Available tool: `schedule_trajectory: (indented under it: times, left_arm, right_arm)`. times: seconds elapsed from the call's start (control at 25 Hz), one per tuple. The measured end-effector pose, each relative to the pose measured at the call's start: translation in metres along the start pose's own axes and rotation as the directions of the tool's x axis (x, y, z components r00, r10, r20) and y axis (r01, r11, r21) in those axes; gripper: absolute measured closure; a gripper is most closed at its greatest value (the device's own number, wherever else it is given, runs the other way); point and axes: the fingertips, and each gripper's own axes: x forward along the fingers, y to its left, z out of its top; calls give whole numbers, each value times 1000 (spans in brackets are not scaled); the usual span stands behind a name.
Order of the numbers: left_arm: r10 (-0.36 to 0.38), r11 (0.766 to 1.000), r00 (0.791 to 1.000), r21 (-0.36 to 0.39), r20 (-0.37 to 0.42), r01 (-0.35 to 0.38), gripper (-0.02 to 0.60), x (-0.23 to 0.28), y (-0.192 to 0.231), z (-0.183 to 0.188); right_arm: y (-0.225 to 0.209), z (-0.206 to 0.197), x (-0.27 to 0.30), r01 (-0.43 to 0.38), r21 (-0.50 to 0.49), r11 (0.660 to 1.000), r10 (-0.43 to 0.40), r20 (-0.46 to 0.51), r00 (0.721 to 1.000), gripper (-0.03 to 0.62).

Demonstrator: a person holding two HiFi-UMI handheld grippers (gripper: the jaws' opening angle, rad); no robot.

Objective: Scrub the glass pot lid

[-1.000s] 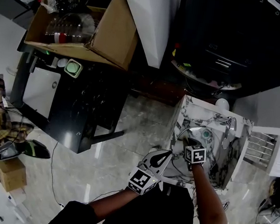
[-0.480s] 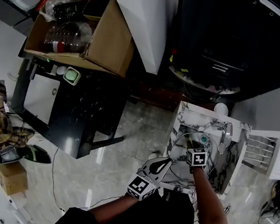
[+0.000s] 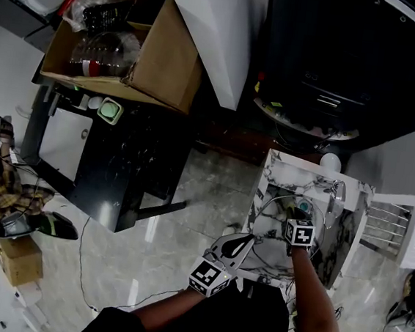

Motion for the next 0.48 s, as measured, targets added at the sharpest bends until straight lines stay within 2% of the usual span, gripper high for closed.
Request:
schedule_trajectory:
  times: [0.28, 0.48]
  left_arm:
    - [26, 1000, 1000, -6, 2, -26, 565, -1, -5, -6]
    - [18, 1000, 1000, 5, 7, -18, 566, 2, -19, -6]
  right_arm:
    - [-14, -4, -3, 13, 26, 1000, -13, 5, 1000, 537]
    - [-23, -7, -8, 9, 39, 999, -10, 12, 1000, 537]
